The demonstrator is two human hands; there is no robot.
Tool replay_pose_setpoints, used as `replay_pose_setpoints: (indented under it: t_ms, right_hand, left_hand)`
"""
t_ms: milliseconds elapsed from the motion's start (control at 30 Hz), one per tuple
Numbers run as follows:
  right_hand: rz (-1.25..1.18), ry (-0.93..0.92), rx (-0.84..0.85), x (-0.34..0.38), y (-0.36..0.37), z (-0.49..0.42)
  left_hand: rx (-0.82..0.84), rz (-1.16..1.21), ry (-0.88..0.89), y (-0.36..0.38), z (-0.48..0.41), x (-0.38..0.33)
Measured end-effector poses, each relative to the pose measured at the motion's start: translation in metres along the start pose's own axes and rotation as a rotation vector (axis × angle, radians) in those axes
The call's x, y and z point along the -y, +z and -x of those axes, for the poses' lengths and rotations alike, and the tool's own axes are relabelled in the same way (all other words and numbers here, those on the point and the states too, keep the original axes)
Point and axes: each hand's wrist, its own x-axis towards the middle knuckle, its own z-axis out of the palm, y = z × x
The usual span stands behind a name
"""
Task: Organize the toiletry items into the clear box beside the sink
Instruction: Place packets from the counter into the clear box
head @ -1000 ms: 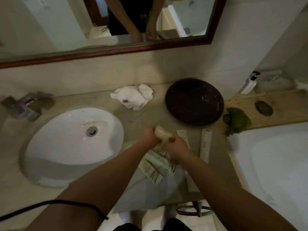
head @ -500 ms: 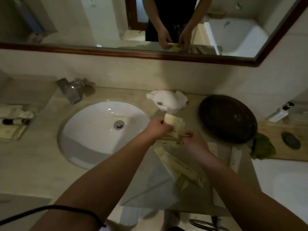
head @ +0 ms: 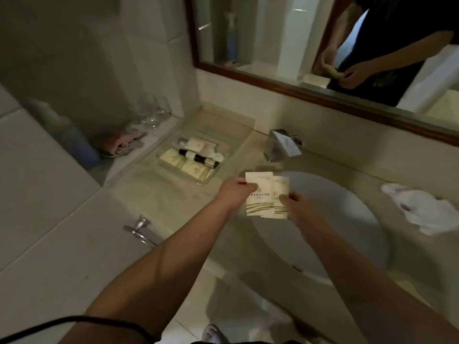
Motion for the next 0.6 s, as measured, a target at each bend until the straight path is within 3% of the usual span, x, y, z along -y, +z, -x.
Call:
replay_pose_setpoints:
  t_ms: [233,600]
  right_hand:
    - [0.128,-0.088,0.113,0.048,0.087,-0.032]
    - [0.179,-0.116,0.158,0.082,0.169,-0.131]
  left_hand:
    - [-0.188,0.007,-0.036,-0.126,-0.027,0.014]
    - [-0.434,-0.196,-0.135,-0.228,-0.110,0.018]
